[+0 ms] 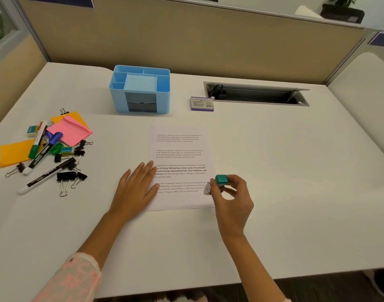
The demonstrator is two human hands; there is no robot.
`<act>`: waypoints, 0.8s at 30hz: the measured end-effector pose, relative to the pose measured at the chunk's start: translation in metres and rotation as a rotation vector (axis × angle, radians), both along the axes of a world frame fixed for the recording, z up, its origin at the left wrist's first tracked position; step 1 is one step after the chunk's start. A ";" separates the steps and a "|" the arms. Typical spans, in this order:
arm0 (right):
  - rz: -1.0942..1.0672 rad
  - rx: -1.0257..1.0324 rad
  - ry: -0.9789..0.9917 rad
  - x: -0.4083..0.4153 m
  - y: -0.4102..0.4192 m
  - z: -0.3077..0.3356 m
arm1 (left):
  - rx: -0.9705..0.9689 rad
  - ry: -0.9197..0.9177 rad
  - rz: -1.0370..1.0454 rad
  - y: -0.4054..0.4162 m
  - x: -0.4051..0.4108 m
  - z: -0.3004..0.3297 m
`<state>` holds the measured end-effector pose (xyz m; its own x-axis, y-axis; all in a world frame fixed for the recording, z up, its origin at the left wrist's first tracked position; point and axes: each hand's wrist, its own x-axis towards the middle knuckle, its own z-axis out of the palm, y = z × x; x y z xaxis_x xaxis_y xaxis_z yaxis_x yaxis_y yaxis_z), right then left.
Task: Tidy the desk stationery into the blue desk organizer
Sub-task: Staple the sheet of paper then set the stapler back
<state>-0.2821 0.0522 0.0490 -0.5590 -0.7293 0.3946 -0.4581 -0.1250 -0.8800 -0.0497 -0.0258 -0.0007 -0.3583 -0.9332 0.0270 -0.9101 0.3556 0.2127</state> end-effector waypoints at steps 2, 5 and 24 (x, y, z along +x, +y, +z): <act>0.013 0.026 0.013 -0.003 0.007 -0.007 | -0.003 -0.005 0.004 0.000 0.000 0.000; 0.038 0.072 0.063 -0.004 0.016 -0.016 | -0.001 -0.002 0.005 0.000 0.000 0.001; 0.064 0.233 0.135 -0.007 0.013 -0.032 | 0.004 -0.004 0.009 0.001 0.000 0.001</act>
<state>-0.2888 0.0648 0.0174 -0.4622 -0.8413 0.2802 -0.5711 0.0407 -0.8199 -0.0502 -0.0252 0.0001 -0.3503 -0.9364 0.0220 -0.9140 0.3469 0.2106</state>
